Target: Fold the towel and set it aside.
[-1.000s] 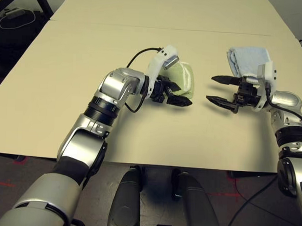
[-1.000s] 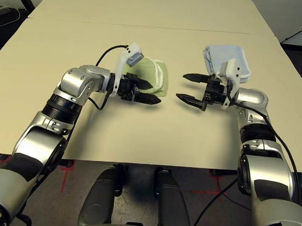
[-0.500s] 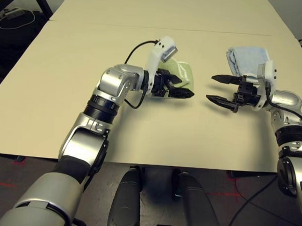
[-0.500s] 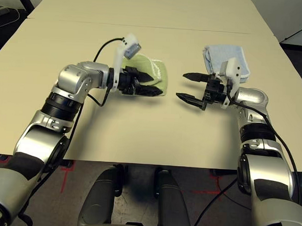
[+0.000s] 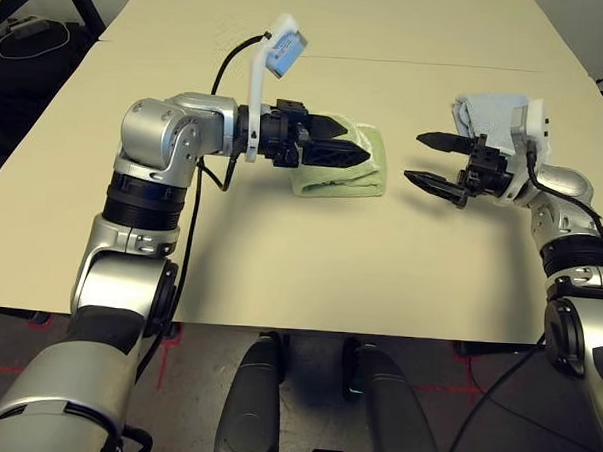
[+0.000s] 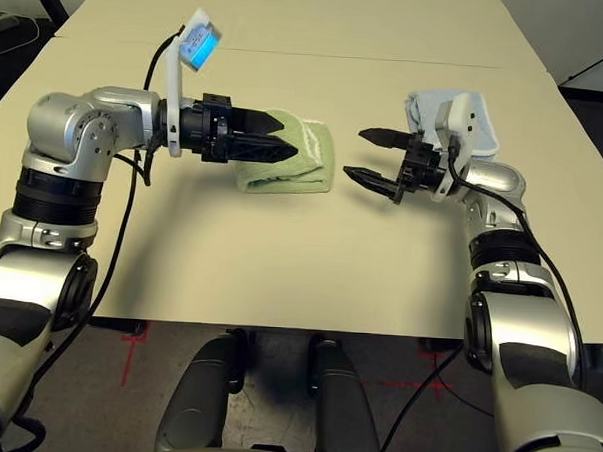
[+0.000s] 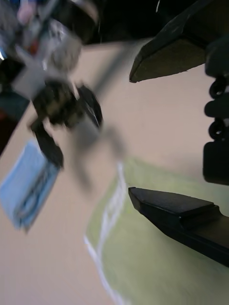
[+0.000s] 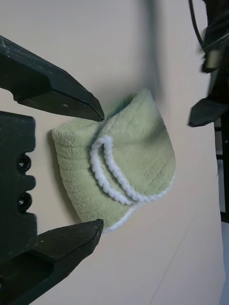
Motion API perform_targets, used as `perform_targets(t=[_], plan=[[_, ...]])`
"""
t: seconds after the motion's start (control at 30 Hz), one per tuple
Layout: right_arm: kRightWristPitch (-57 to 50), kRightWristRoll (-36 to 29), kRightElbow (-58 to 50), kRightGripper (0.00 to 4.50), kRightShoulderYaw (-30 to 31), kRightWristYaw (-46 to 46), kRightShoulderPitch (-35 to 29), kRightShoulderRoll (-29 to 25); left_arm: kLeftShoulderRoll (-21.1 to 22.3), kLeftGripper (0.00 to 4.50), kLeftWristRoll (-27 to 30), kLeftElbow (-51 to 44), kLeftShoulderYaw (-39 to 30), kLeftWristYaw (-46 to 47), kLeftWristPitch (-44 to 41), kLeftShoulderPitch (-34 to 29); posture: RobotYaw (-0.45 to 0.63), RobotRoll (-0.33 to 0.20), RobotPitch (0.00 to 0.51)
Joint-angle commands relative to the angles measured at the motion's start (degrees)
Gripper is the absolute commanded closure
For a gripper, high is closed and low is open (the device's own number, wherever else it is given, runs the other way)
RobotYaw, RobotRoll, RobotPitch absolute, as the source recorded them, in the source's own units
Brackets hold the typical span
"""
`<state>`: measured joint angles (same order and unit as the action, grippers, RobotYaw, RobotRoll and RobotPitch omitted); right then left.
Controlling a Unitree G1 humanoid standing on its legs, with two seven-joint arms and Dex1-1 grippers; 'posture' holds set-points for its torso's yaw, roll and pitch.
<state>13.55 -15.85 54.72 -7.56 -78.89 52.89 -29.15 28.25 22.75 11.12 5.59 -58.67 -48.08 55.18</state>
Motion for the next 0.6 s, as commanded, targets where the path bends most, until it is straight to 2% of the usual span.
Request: perform_targets(t=[0.03, 0.13, 0.23, 0.43, 0.6], plan=[[-2.84, -0.69, 0.86, 0.0, -0.72, 0.46, 0.11, -0.17, 1.77, 0.04, -5.54, -0.49, -0.05, 3.33, 12.38, -5.6, 0.18, 0.0, 0.189], [-4.98, -0.88, 0.98, 0.0, -0.88, -0.21, 0.16, -1.02, 3.87, 0.04, -8.0, 0.5, -1.07, 3.77, 20.63, -9.82, 0.17, 0.0, 0.191], [-5.72, -1.1, 1.54, 0.0, -1.15, -1.32, 0.04, -2.3, 5.75, 0.04, -8.26, 1.79, -2.82, 3.18, 25.27, -12.62, 0.17, 0.0, 0.191], [-4.59, -0.69, 4.0, 0.0, -1.8, -0.31, 0.14, -4.5, 6.61, 0.04, -7.43, 6.25, -8.69, 7.23, 29.12, -13.73, 0.16, 0.0, 0.193], [-3.72, -0.83, 3.28, 0.0, -1.91, 0.38, -0.46, -3.45, 5.22, 0.04, -6.67, 8.03, -11.99, 10.98, 30.66, -14.09, 0.16, 0.0, 0.192]])
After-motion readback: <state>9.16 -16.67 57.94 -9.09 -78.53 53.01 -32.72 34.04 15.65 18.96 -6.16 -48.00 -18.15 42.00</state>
